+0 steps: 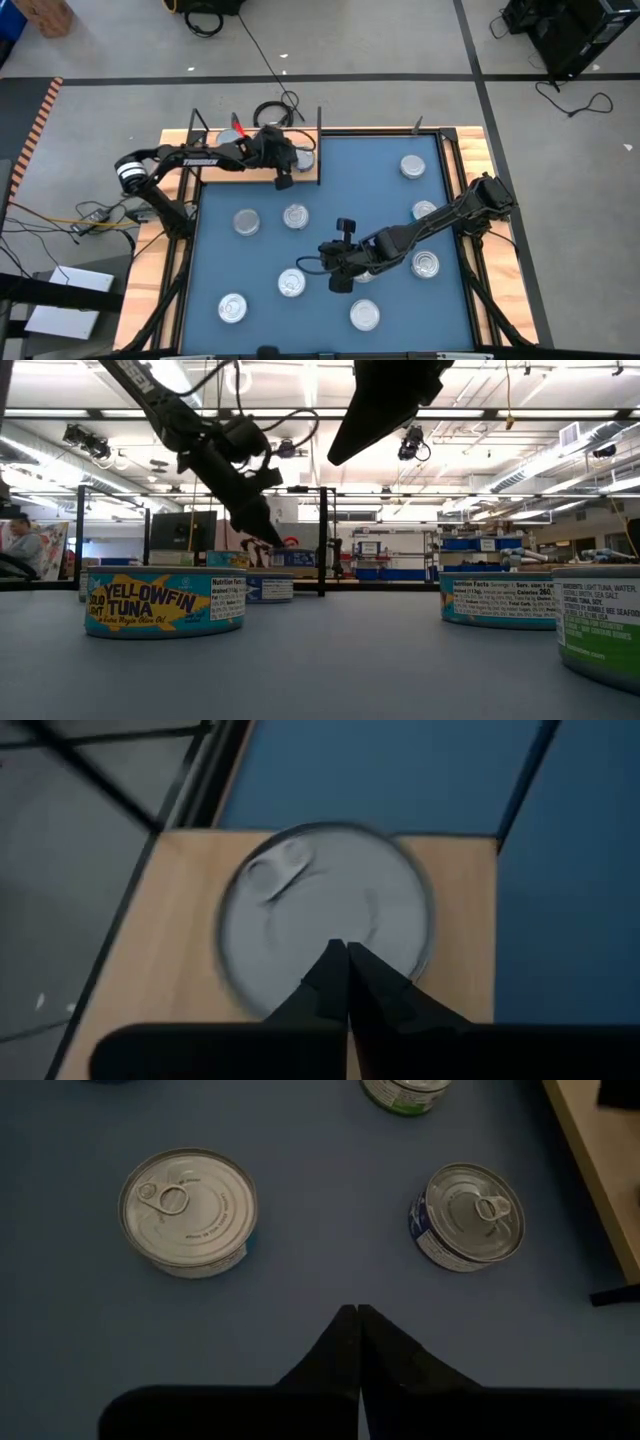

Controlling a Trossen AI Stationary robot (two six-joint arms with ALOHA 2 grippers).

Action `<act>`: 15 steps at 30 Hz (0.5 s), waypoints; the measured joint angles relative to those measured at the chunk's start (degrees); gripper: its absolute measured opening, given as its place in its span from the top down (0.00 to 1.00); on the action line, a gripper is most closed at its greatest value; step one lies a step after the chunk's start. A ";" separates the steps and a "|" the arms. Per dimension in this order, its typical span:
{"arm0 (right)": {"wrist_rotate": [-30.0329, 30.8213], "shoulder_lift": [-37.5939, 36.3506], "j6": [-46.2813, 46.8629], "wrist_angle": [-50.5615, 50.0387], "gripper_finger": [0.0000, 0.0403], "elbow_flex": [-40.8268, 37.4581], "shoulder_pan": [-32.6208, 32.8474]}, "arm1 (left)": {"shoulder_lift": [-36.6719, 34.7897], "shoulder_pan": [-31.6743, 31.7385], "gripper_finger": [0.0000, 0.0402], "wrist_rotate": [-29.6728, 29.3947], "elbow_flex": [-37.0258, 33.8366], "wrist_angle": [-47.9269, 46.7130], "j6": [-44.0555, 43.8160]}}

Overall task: Stack canned seafood by type on shelf
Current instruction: Put the blue tuna can on the shelf

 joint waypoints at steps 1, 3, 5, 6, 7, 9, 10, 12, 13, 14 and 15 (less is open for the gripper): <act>0.00 0.00 -0.09 0.00 0.98 0.01 0.00 | 0.76 -0.12 0.99 -0.47 0.00 0.85 0.17; 0.02 0.00 -0.10 -0.02 0.98 -0.01 -0.02 | 2.27 -0.15 0.99 -1.63 0.07 3.18 0.47; 0.02 0.00 0.09 -0.03 0.98 -0.01 -0.02 | 3.38 0.23 0.99 -3.35 0.24 4.48 0.76; 0.00 0.00 0.13 -0.07 0.98 -0.01 -0.02 | 3.72 0.43 0.99 -4.20 0.26 4.79 0.78; 0.00 0.00 0.15 -0.14 0.98 -0.01 -0.02 | 3.98 0.56 0.99 -4.72 0.30 4.98 0.78; 0.00 0.00 0.17 -0.18 0.98 -0.01 -0.02 | 4.23 0.82 0.99 -5.77 0.33 5.28 0.78; 0.00 0.00 0.17 -0.24 0.98 -0.01 -0.02 | 4.27 0.88 1.00 -6.42 0.32 5.35 0.78; 0.01 0.00 0.17 -0.31 0.98 -0.01 -0.02 | 4.34 1.06 1.00 -8.75 0.24 5.84 0.80; 0.00 0.00 0.17 -0.34 0.98 -0.01 -0.02 | 4.36 1.24 1.00 -9.62 0.22 6.21 0.80; 0.01 0.00 0.17 -0.37 0.98 -0.01 -0.02 | 4.40 1.44 1.00 -10.17 0.17 6.43 0.78; 0.01 0.00 0.17 -0.37 0.98 -0.01 -0.02 | 4.44 1.77 1.00 -10.23 0.22 6.39 0.78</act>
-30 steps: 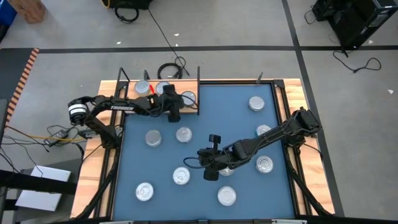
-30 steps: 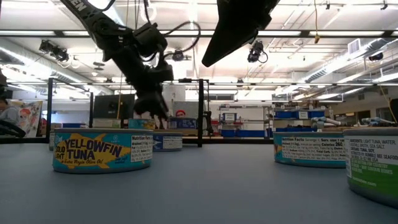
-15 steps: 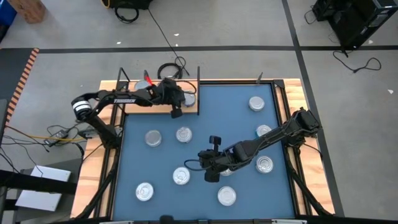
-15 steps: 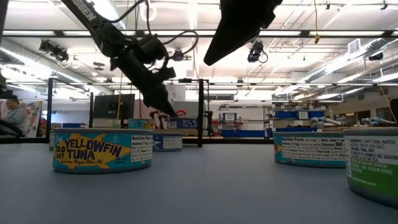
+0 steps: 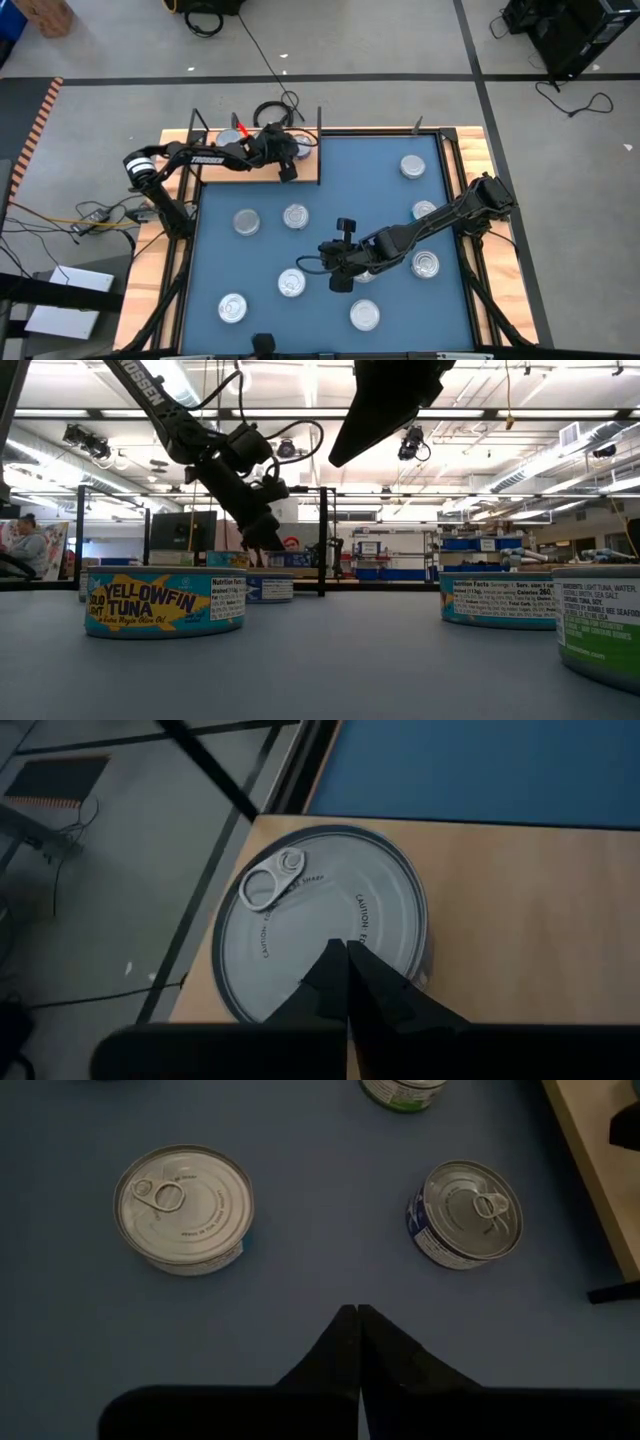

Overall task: Stack canned seafood by type on shelf
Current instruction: Put the blue tuna can on the shelf

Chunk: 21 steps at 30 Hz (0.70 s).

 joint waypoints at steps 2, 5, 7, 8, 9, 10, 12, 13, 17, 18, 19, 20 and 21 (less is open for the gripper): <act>-0.01 0.00 0.00 0.00 0.98 0.00 0.02 | 0.00 0.61 1.00 0.09 0.47 -0.83 -0.04; 0.01 0.00 0.04 0.00 0.98 0.00 0.02 | 0.05 1.12 1.00 0.39 0.79 -1.07 -0.05; 0.01 0.00 0.04 -0.02 0.98 0.00 0.02 | 0.11 1.37 1.00 0.56 1.16 -1.35 -0.02; 0.01 0.00 0.04 -0.02 0.98 0.00 0.02 | 0.12 1.45 1.00 0.69 1.23 -1.35 -0.04; 0.00 0.00 0.05 -0.02 0.98 0.00 0.02 | 0.13 1.49 1.00 0.86 1.28 -1.34 -0.02; 0.01 0.00 0.07 -0.02 0.98 0.00 0.02 | 0.13 1.49 1.00 1.03 1.28 -1.29 -0.02; 0.01 0.00 0.07 -0.04 0.98 0.00 0.02 | 0.13 1.49 1.00 1.05 1.28 -1.18 -0.02; -0.01 0.00 0.07 -0.02 0.98 0.00 0.02 | 0.15 1.49 1.00 1.05 1.28 -1.07 -0.01; 0.01 0.00 0.07 -0.02 0.98 0.00 0.02 | 0.18 1.49 1.00 1.14 1.28 -0.56 0.26; 0.01 0.00 0.07 -0.02 0.98 0.00 0.02 | 0.16 1.49 1.00 1.11 1.28 -0.43 0.28; 0.01 0.00 0.07 -0.03 0.98 0.00 0.02 | 0.16 1.49 1.00 1.09 1.28 -0.27 0.28; 0.01 0.00 0.07 -0.02 0.98 0.00 0.02 | 0.16 1.49 0.99 1.09 1.28 -0.07 0.31; 0.01 0.00 0.07 -0.02 0.98 0.00 0.02 | 0.15 1.49 0.99 1.09 1.28 0.08 0.33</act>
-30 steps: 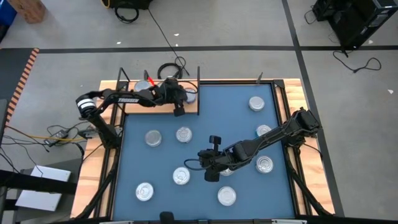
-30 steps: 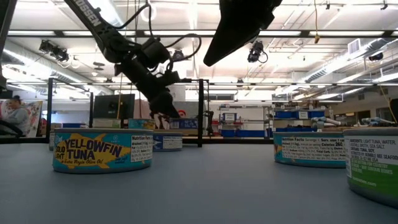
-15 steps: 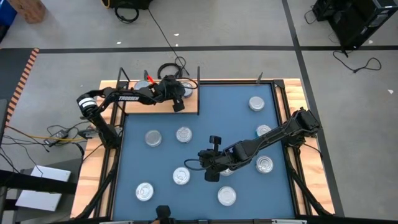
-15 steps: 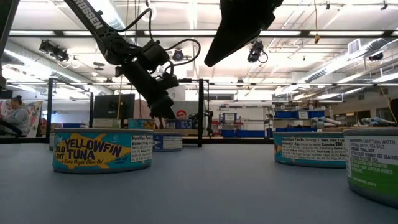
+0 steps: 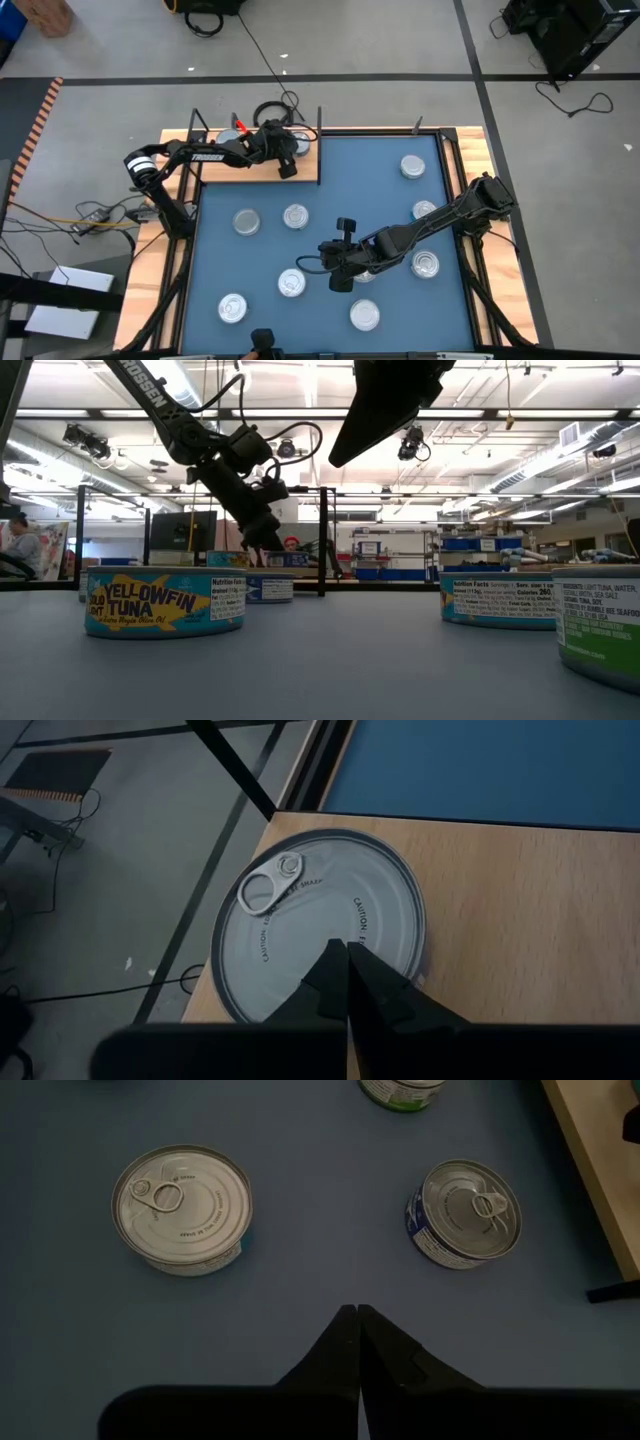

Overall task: Stack canned seafood by type on shelf
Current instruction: Put the blue tuna can on the shelf

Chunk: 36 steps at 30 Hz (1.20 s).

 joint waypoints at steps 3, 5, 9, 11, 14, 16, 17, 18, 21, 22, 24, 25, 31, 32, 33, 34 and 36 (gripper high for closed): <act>0.02 0.00 0.00 0.00 0.98 0.00 0.00 | 0.00 0.00 0.99 -0.44 0.00 0.55 0.21; 0.02 0.00 0.00 -0.01 0.98 0.00 0.00 | 0.00 0.02 0.99 -0.68 0.00 0.76 0.26; 0.02 0.00 -0.01 0.00 0.98 0.00 0.00 | -0.09 0.02 0.99 -2.05 0.00 0.80 0.77; 0.02 0.00 -0.02 0.00 0.98 0.00 0.00 | -0.86 0.02 0.99 -2.85 0.00 0.47 1.69; 0.02 0.00 -0.34 -0.46 0.98 0.00 0.00 | -3.63 -0.50 0.99 -2.30 0.00 0.31 1.47; 0.02 0.00 -1.04 -1.01 0.98 0.00 0.00 | -6.16 -1.55 0.99 -0.95 -0.17 0.29 -0.03; 0.02 0.00 -1.29 -1.27 0.98 0.00 0.00 | -7.31 -2.21 0.99 -0.49 -0.70 1.32 -0.24; 0.04 0.00 -1.41 -1.16 0.98 -0.15 0.00 | -8.49 -2.95 1.00 -0.13 -1.34 2.22 -0.32; 1.01 0.00 -2.69 -0.17 0.98 -1.87 0.00 | -11.97 -5.24 1.00 0.04 -4.62 5.31 -0.83; 1.83 0.01 -2.91 -0.09 0.99 -2.51 0.00 | -13.13 -6.04 1.00 0.02 -5.92 6.84 -1.41; 2.32 0.02 -3.28 0.61 0.99 -3.76 -0.02 | -15.78 -7.61 1.00 0.00 -8.85 9.20 -2.73; 2.51 0.00 -3.32 1.92 0.99 -4.63 -0.15 | -16.93 -8.42 1.00 0.00 -10.38 10.71 -3.23; 3.07 0.00 -4.13 13.82 1.00 -10.89 -1.11 | -25.65 -14.65 1.00 -0.02 -18.35 14.69 -4.71; 3.06 0.01 -4.35 15.95 1.00 -11.93 -1.25 | -27.16 -15.90 1.00 -0.02 -19.17 14.75 -5.02; 3.02 0.04 -4.42 18.06 1.00 -12.83 -1.41 | -28.55 -17.17 1.00 -0.02 -20.07 14.90 -5.60; 3.02 0.04 -4.48 20.21 1.00 -13.74 -1.57 | -30.10 -18.45 1.00 -0.02 -21.18 14.70 -5.93; 2.97 0.00 -4.37 24.13 1.00 -15.21 -1.84 | -33.00 -20.89 1.00 -0.02 -22.77 14.43 -6.32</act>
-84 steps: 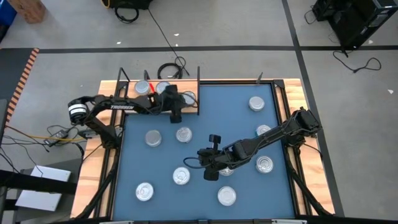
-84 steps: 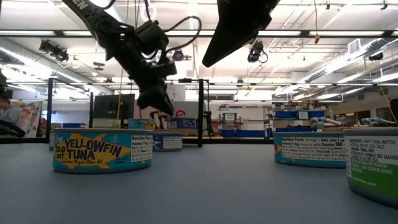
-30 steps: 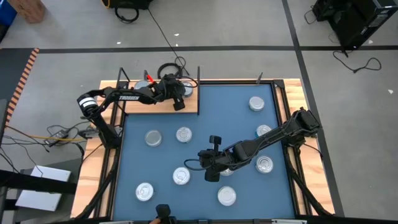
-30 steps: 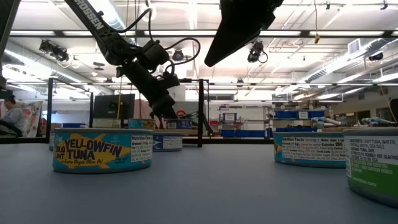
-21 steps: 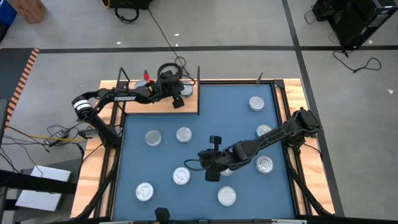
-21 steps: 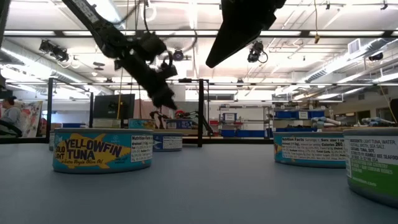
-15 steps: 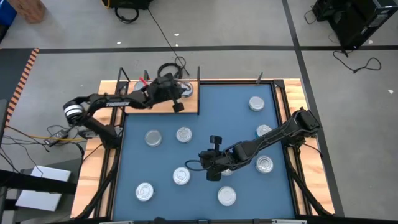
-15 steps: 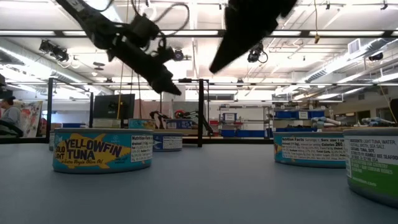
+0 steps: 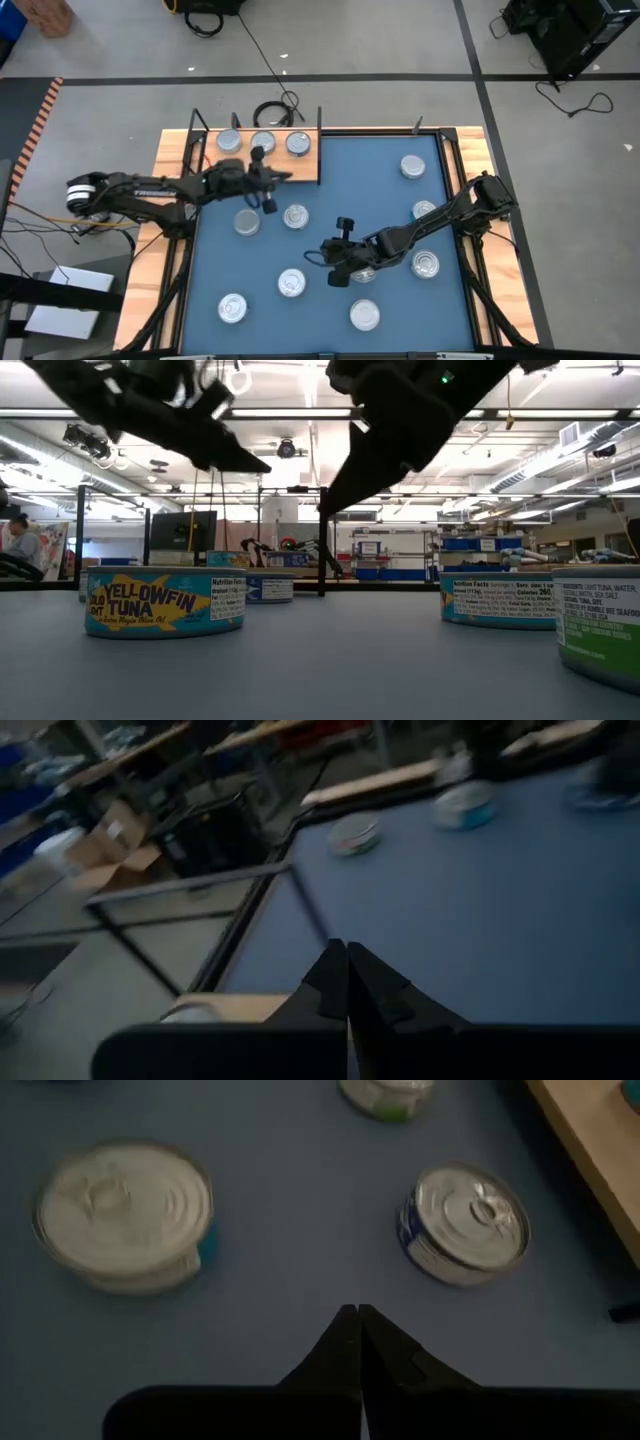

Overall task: Stack canned seafood by type on shelf
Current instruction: Put the blue tuna can on the shelf

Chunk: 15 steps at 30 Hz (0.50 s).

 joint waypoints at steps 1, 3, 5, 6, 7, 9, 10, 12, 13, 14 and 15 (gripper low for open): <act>-0.02 0.00 -0.02 1.03 1.00 -0.66 -0.04 | -1.34 -1.23 1.00 0.00 -0.75 0.00 -0.62; -0.07 0.02 -0.08 4.09 1.00 -1.76 -0.04 | -3.91 -3.25 1.00 0.02 -2.26 0.02 -2.79; 0.09 0.02 -0.17 8.32 1.00 -2.55 0.19 | -5.55 -5.11 1.00 -0.08 -3.66 -0.14 -5.71; 0.15 0.02 -0.34 10.81 1.00 -2.75 0.46 | -6.22 -5.86 1.00 -0.07 -4.21 -0.21 -7.08; 0.16 0.02 -0.71 12.90 1.00 -2.90 0.80 | -6.74 -6.69 1.00 -0.09 -4.69 -0.29 -8.40; 0.13 0.02 -1.53 17.53 0.99 -2.91 1.40 | -7.21 -8.09 0.99 -0.07 -5.28 -0.09 -10.10; 0.13 0.00 -1.51 19.12 0.99 -2.91 1.62 | -7.26 -8.92 0.99 -0.07 -5.60 -0.15 -10.30; 0.07 0.00 -0.52 21.99 0.97 -2.88 1.70 | -7.25 -10.44 0.98 -0.03 -6.36 -0.39 -9.53; 0.10 0.00 -0.20 23.21 0.96 -2.88 1.61 | -7.24 -11.41 0.98 0.27 -6.76 -0.31 -8.16; 0.10 0.00 -0.15 24.83 0.94 -2.88 1.29 | -7.24 -12.41 0.98 0.68 -7.31 0.11 -6.48; 0.10 0.00 -0.17 25.91 0.93 -2.87 0.92 | -7.24 -13.54 0.99 0.81 -7.88 0.26 -4.96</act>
